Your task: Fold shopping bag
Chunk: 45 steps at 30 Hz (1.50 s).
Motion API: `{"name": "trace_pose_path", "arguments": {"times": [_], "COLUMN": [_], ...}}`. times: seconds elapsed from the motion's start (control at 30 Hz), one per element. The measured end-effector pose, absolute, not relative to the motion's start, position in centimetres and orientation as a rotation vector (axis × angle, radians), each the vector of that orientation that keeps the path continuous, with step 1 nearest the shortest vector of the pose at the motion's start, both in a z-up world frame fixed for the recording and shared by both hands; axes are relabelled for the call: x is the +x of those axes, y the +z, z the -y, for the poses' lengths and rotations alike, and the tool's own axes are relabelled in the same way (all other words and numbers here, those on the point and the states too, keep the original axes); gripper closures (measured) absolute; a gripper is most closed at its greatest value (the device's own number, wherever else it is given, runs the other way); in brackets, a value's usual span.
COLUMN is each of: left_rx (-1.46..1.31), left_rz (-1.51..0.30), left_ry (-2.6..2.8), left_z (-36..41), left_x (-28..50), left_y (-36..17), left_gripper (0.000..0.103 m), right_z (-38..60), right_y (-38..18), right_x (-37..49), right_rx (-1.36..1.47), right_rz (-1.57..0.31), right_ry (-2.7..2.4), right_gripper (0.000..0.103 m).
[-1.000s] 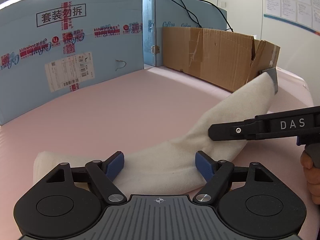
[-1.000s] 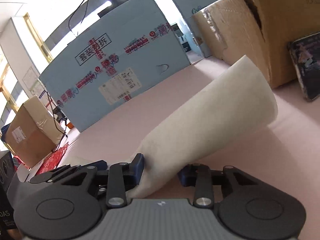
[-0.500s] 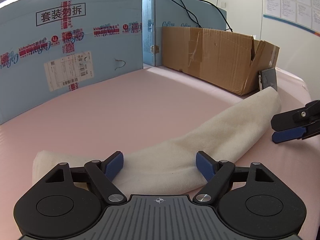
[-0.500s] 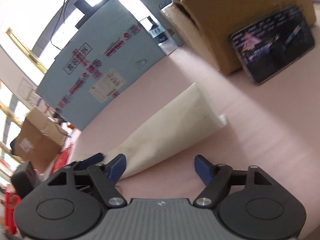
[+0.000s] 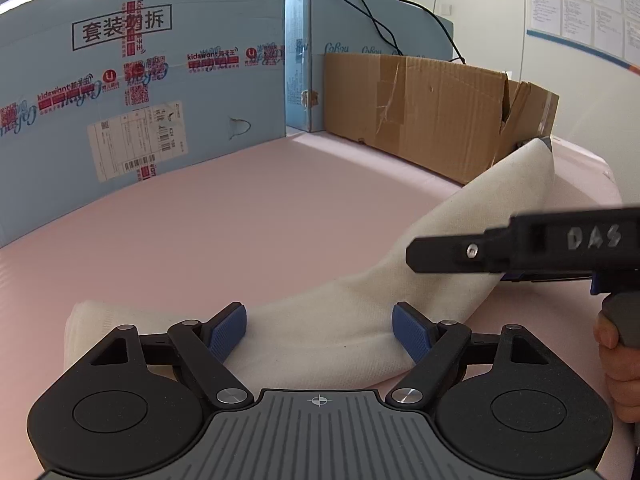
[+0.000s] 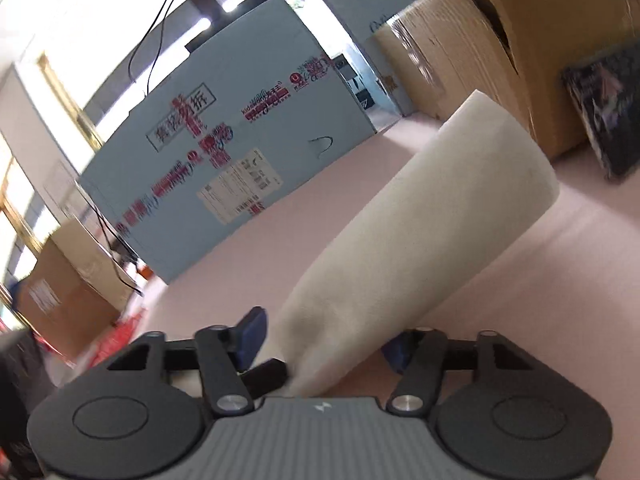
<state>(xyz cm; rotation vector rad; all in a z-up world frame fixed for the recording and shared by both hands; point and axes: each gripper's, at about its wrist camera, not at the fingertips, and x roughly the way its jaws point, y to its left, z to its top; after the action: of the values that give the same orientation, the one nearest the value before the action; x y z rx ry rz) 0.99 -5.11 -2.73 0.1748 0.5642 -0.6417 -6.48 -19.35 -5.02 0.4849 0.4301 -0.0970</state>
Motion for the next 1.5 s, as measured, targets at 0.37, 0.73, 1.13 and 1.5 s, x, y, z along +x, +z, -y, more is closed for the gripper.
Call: {"name": "trace_pose_path", "arguments": {"times": [0.37,0.73,1.13,1.5], "left_rx": [0.218,0.242,0.18,0.082], "left_rz": [-0.542,-0.515,-0.553,-0.534], "left_ry": [-0.632,-0.481,-0.528,-0.53], "left_z": [5.2,0.0,-0.7,-2.3], "left_x": [0.5,-1.5,-0.4,-0.3], "left_y": [-2.4,-2.0,-2.2,-1.9], "left_gripper": [0.02,0.02,0.017,0.017], "right_z": [15.1,9.7,5.3,5.1], "right_y": [-3.9,-4.8,-4.9,-5.0], "right_x": [-5.7,-5.7,-5.6,-5.9], "right_rx": [0.033,-0.366,-0.578,-0.574], "right_rz": [-0.471,-0.454,-0.373,-0.367], "right_ry": [-0.171,-0.182,-0.083,-0.025], "right_gripper": [0.08,0.085,0.087,0.088]}}
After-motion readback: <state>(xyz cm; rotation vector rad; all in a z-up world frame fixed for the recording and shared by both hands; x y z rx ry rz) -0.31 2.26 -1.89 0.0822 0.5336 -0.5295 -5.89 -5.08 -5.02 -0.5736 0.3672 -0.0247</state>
